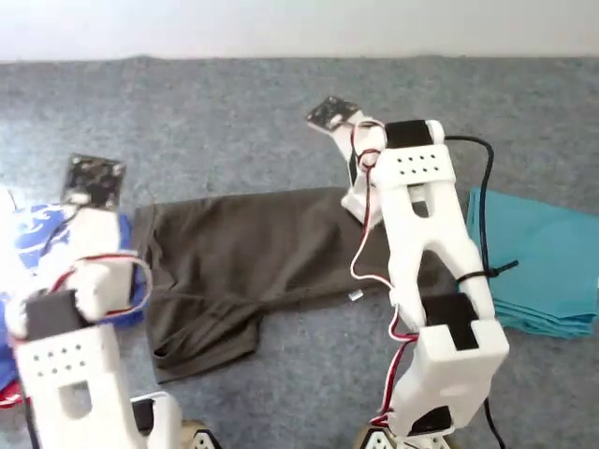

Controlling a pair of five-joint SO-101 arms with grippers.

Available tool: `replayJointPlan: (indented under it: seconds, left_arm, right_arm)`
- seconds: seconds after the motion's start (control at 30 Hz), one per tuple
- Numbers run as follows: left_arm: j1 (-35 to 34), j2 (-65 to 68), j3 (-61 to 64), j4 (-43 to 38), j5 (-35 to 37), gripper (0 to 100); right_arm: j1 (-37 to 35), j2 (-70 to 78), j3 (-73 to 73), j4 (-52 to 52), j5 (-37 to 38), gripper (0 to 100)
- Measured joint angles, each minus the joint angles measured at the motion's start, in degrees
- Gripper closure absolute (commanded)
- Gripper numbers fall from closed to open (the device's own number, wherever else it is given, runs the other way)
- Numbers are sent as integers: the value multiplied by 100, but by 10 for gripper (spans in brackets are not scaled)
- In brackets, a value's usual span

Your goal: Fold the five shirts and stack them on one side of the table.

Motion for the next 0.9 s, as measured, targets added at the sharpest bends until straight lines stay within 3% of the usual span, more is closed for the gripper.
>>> replayJointPlan:
  seconds: [0.17,0.47,0.9]
  left_arm:
    - [334,1196,-211,-642,396,985]
    - [835,4220,-2321,-782,651,984]
    - [897,7569,-4176,-712,756,985]
  right_arm:
    - [343,281,0,-1029,-501,990]
    - [870,1002,0,-2242,-1257,990]
    - [993,2180,-79,-3095,-1345,990]
